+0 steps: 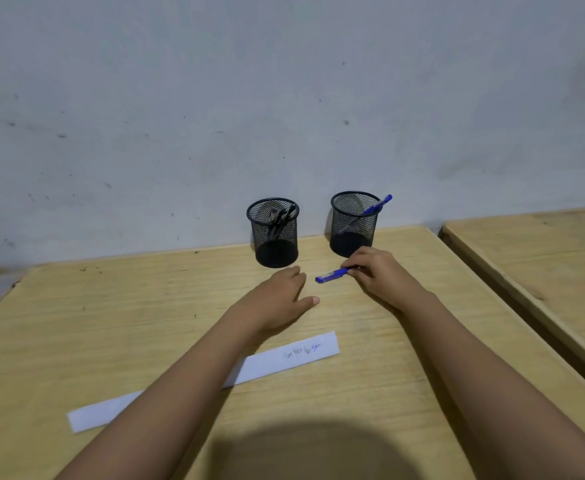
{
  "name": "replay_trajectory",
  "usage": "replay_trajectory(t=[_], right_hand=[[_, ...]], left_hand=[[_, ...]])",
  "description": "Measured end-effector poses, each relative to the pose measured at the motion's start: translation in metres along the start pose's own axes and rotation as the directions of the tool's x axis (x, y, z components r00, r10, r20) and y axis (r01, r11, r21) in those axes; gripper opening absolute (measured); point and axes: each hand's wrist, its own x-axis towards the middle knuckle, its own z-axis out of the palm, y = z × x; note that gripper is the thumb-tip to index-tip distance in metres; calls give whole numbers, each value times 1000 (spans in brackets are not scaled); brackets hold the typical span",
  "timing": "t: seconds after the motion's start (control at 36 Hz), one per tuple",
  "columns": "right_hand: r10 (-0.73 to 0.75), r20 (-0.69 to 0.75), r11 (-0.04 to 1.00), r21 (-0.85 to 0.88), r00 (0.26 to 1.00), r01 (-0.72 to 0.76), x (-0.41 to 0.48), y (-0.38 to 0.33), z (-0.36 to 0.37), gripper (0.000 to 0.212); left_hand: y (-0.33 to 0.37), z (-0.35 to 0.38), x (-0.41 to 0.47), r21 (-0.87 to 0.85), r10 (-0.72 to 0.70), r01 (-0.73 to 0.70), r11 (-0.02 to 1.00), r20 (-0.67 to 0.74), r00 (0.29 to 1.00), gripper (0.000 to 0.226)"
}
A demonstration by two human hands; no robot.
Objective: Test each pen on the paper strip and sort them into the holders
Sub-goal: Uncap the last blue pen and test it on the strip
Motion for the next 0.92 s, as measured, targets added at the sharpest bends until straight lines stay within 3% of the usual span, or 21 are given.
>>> replay_trajectory(t=[0.11,0.31,0.47,0.64,0.81,0.92], right_hand=[[2,-10,1000,17,1000,-2,-4,-5,-1,17],[55,-36,993,107,998,-51,-14,-28,-4,16],[-17,-89,994,104,996,27,-22,-53,-19,16],[3,-133,958,285,991,35,-27,-84,-38,11],[121,-18,819,566,993,-89,-27,-106,-57,11],[149,-45,602,797,988,-54,-27,-123,-51,16]], left_hand=[[2,-5,0,-46,-21,21,999,-1,1000,39],[15,-17,-3,-310,-68,25,951,-128,989,48],[20,-20,-19,-384,-37,-47,922,-208,978,14],[16,-44,-47,-524,-27,-144,839,-306,952,13],[-2,-63,-78,-638,-87,-180,748,-364,927,18],[-7,-70,-91,-746,-155,-226,626,-403,902,22]])
